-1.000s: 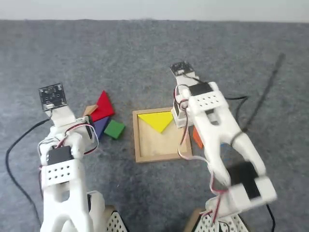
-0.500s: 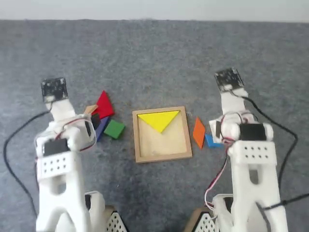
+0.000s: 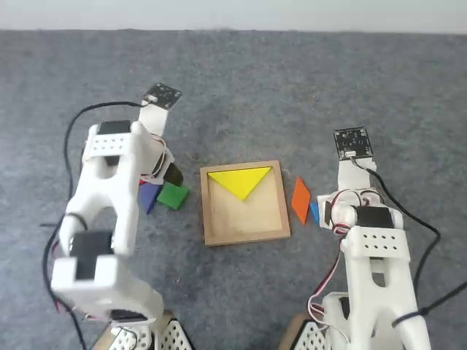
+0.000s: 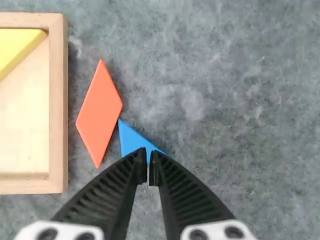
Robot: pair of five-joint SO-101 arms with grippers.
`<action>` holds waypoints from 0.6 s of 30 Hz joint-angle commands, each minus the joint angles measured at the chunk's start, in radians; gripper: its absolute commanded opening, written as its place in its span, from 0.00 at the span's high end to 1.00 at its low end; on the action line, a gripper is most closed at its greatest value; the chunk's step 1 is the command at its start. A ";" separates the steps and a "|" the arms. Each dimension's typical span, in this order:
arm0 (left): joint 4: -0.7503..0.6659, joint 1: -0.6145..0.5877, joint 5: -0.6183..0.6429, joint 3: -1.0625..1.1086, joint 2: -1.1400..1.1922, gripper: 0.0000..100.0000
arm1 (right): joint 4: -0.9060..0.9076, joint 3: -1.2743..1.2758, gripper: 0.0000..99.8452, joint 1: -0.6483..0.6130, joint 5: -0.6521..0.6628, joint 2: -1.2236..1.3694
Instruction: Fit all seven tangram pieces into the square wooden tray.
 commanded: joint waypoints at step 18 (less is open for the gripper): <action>0.080 -0.058 -0.003 -0.521 0.404 0.71 | -0.024 -0.008 0.98 0.012 -0.011 -0.039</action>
